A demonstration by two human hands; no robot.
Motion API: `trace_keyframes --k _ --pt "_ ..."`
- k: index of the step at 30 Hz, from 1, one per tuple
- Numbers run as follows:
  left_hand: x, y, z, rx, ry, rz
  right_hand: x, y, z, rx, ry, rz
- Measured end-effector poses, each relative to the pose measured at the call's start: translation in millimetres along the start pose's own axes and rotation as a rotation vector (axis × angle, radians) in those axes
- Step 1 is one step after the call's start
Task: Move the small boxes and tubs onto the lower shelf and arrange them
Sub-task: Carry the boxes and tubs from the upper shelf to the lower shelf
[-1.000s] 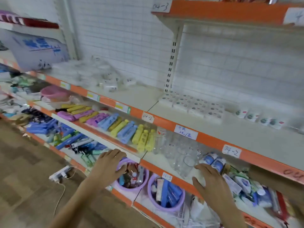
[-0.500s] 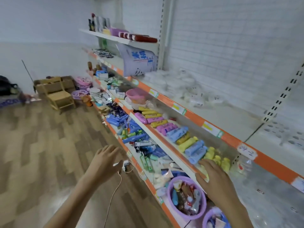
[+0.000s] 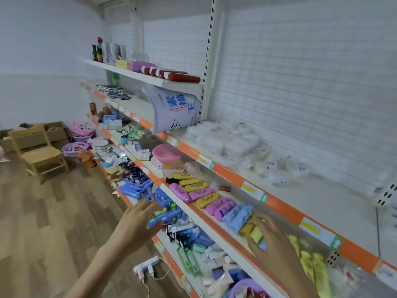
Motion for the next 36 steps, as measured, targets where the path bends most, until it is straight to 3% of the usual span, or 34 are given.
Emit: trace_keyframes --k 17,23,28,36 --pt "-3 -335 26 0.107 -0.01 0.186 36 -290 -60 0.265 0.007 -0.142" --pt "16 -444 51 0.047 -0.035 0.3 53 -384 -57 0.163 0.007 -0.077" --pt "34 -524 107 -0.123 -0.087 0.381 86 -455 -20 -0.03 0.078 0.101" --pt "66 -598 198 -0.38 -0.099 0.618 122 -514 24 -0.157 0.104 0.341"
Point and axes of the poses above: each hand's wrist, its own y-axis away from the middle knuckle, its own z-axis out of the palm, x = y × z, the point moved 7 cm from there along -y, towards the middle knuckle, and after that the axes turned 12 degrees about -y, right-handed, at the moved point
